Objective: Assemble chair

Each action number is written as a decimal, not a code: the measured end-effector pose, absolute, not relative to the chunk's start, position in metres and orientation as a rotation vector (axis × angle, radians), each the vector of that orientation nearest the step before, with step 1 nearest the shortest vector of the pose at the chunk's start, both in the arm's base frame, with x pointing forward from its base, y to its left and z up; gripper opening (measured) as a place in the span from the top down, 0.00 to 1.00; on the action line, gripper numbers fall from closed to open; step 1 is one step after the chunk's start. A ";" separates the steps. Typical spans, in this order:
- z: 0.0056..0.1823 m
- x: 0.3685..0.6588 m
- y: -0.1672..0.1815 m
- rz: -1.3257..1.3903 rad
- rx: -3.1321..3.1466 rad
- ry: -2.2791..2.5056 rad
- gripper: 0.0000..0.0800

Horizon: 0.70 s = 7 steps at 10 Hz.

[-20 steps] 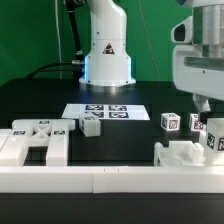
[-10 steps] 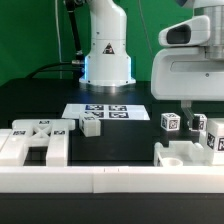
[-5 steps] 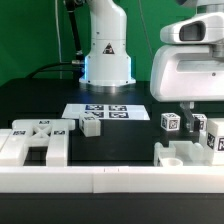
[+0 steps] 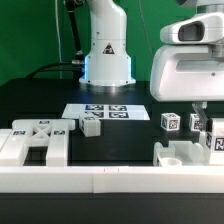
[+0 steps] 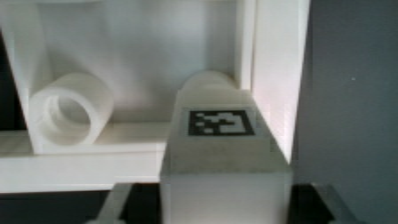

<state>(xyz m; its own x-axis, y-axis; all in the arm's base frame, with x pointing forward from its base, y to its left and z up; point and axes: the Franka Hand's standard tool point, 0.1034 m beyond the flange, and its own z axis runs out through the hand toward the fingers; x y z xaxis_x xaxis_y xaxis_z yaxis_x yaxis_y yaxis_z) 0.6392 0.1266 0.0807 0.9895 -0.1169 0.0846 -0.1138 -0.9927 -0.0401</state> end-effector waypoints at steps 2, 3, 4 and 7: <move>0.080 0.639 0.127 -0.130 -3.074 0.390 0.64; 0.080 0.639 0.126 -0.126 -3.046 0.549 0.64; 0.080 0.639 0.126 -0.123 -3.024 0.650 0.64; 0.079 0.638 0.125 -0.108 -2.908 1.020 0.64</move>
Offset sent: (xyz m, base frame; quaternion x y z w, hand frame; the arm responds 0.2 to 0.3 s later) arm 0.0003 0.0019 -0.0017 0.0015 -0.0003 0.2205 0.9754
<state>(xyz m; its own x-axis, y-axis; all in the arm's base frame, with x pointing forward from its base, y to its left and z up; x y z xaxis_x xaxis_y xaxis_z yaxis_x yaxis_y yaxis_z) 0.6383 0.1249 0.0795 0.7788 -0.6255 0.0468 -0.6215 -0.7796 -0.0778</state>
